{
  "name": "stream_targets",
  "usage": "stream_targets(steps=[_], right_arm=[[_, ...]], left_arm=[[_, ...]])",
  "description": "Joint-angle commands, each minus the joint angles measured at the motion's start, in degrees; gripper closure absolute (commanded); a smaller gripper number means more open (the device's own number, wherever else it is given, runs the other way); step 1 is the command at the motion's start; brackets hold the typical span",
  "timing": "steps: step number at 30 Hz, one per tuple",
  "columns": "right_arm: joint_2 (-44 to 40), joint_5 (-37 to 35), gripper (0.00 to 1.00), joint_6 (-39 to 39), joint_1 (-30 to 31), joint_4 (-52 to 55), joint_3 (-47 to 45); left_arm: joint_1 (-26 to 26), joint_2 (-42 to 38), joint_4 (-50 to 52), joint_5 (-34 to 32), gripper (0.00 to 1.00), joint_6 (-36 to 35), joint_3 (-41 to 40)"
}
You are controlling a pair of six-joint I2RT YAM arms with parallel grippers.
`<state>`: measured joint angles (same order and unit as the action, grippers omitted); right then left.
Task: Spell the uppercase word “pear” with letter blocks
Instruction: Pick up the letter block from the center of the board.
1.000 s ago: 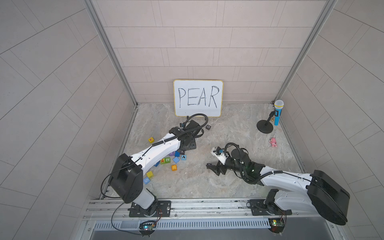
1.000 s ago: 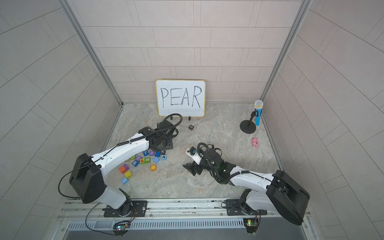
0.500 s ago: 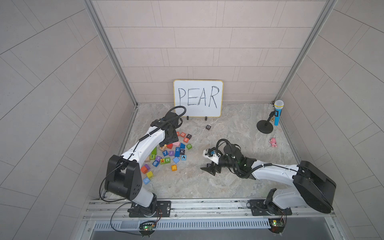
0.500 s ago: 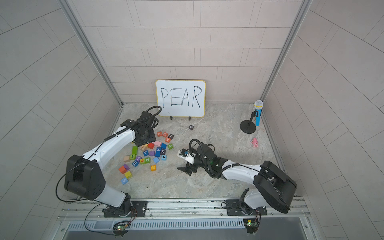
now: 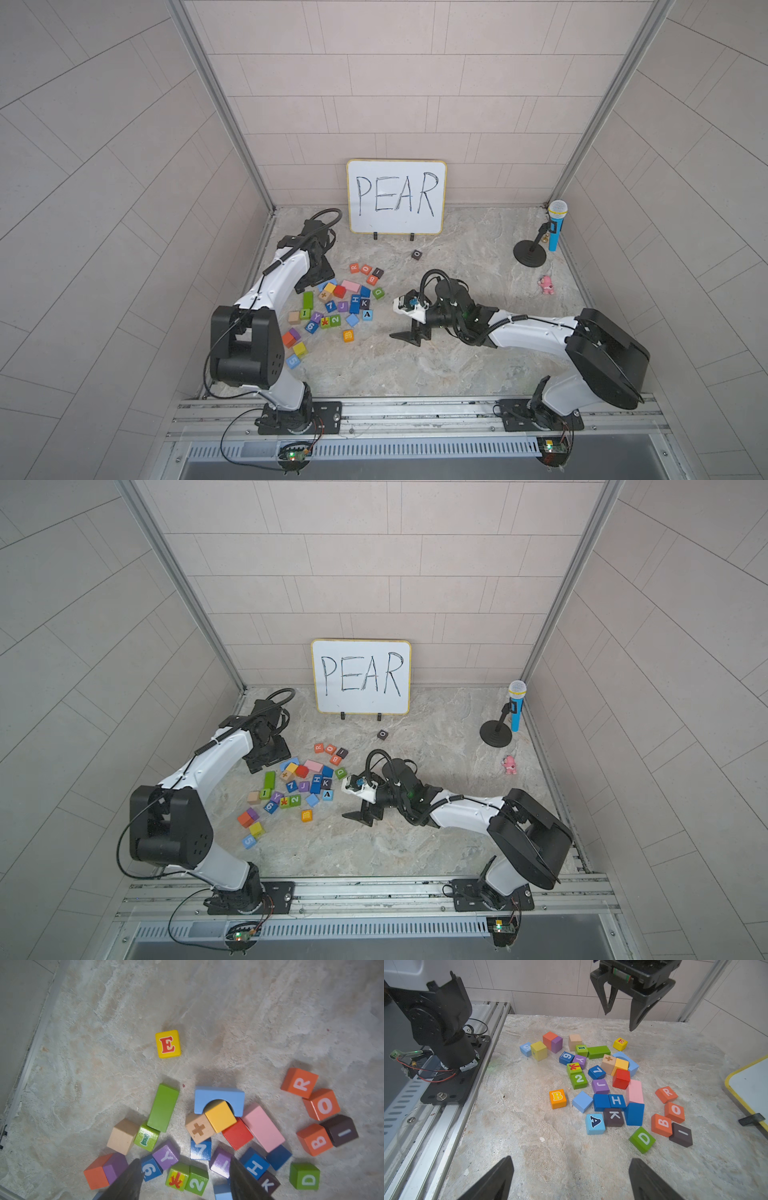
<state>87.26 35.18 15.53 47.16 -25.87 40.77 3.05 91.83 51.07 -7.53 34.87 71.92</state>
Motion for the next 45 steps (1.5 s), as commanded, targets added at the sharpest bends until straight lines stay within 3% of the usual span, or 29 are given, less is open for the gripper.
stream_targets(steps=[1, 15, 30, 45], right_arm=[[1.4, 1.6, 0.09, 2.3, 0.6, -0.3, 2.5], [11.7, 6.2, 0.09, -3.0, 0.7, -11.9, 7.6], [12.8, 4.5, 0.1, 0.8, 0.7, -4.9, 10.9], [12.5, 4.5, 0.11, -1.9, 0.7, -7.3, 8.9]], left_arm=[[-3.3, 3.4, -1.1, -0.1, 0.3, 0.1, 1.6], [-8.7, 15.8, -4.3, -0.6, 0.28, -0.5, 10.1], [-10.7, 23.7, -6.8, 1.1, 0.3, -1.6, 12.2], [-11.7, 26.6, -7.0, 2.2, 0.53, -2.2, 13.9]])
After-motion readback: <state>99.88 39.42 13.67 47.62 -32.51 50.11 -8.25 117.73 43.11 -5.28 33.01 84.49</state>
